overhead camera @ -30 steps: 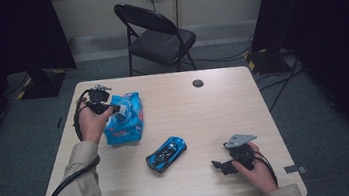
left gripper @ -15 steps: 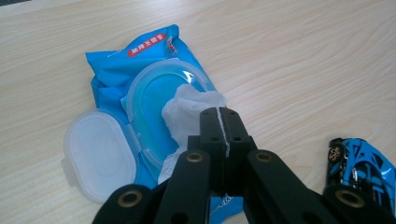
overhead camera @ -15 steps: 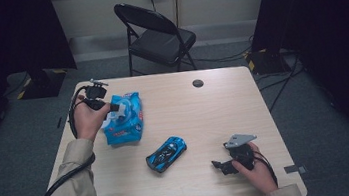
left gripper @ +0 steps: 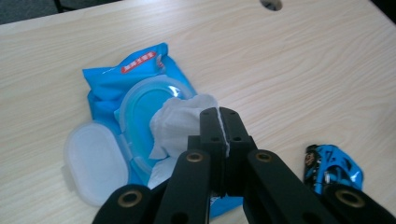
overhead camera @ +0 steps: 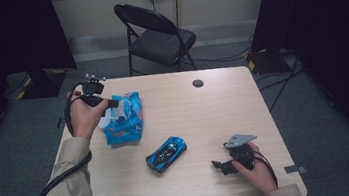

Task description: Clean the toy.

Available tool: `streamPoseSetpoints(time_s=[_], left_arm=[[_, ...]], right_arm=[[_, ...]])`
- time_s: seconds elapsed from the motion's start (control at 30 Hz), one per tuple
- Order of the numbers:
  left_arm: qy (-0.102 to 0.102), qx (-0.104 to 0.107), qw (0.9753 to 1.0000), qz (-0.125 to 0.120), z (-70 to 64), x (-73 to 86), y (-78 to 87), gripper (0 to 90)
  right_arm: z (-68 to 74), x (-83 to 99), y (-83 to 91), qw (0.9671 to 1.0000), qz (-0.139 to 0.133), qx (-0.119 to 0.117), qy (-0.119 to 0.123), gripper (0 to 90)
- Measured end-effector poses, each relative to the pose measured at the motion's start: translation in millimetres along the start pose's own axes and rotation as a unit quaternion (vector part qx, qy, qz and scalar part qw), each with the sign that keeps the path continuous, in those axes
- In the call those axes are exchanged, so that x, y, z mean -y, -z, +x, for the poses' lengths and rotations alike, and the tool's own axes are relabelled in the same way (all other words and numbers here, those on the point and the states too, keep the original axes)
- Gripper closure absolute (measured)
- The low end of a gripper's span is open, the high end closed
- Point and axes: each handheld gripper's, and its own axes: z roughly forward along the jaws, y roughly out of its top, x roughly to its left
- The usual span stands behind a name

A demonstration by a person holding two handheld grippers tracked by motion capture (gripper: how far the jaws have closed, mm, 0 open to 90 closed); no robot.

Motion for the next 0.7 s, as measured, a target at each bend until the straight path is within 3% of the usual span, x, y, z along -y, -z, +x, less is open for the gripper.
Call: streamPoseSetpoints(time_s=[0.37,0.7], left_arm=[[-0.012,0.036,0.9989,-0.028,-24.0,-11.6,14.9,89.9],[-0.039,0.073,0.9961,-0.032,-52.2,-15.0,18.5,89.8]], right_arm=[[0.0,0.0,0.0,1.0000,0.000,0.000,0.000,14.4],[0.1,-0.3,-0.2,1.0000,0.001,0.000,0.000,14.2]])
